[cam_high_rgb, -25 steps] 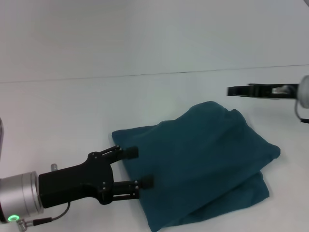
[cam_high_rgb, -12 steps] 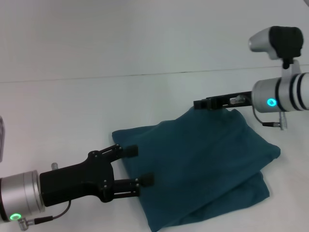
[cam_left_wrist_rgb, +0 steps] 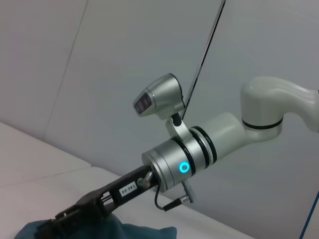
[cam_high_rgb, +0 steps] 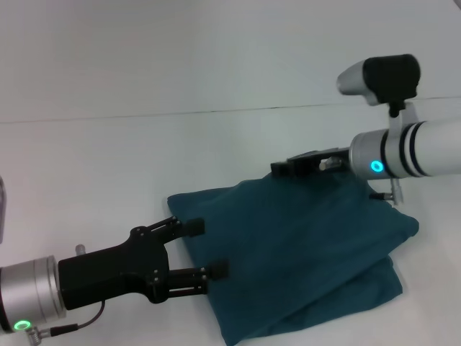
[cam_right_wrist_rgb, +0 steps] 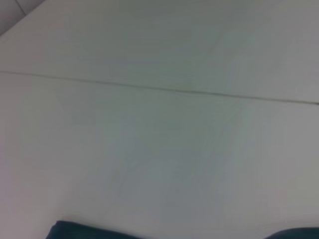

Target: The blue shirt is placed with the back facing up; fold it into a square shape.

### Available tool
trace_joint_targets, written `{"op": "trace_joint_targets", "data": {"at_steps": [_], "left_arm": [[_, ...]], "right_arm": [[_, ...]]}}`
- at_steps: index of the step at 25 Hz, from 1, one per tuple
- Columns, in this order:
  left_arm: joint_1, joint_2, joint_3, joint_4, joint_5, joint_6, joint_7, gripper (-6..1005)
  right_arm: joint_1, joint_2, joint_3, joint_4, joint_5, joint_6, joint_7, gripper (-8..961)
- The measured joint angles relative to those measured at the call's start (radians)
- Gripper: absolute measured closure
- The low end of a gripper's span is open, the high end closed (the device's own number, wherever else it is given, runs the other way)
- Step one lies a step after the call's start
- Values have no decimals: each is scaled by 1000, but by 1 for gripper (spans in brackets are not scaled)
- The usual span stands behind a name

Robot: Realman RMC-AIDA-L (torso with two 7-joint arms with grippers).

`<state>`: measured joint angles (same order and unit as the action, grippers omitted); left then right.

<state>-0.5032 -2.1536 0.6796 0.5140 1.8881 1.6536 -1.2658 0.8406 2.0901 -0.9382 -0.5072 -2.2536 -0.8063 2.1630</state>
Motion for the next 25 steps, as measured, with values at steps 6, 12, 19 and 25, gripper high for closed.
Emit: {"op": "trace_joint_targets", "data": {"at_steps": [6,12,19,25], "left_arm": [[2,2,-4,0,0,0,-1,63],[3,3,-8,0,0,0,2,63],[5,3,-9,0,0,-10,2,63],[5,3,-11,1,0,-12,2,63]], "right_arm": [[10,0,-2,25,2,13,-1,548],[15,0,-4,19,2,2,-4,634],[21,2,-5,17,19,0,-15,871],[-6,0,-1,-5,83,-12,-45,954]]}}
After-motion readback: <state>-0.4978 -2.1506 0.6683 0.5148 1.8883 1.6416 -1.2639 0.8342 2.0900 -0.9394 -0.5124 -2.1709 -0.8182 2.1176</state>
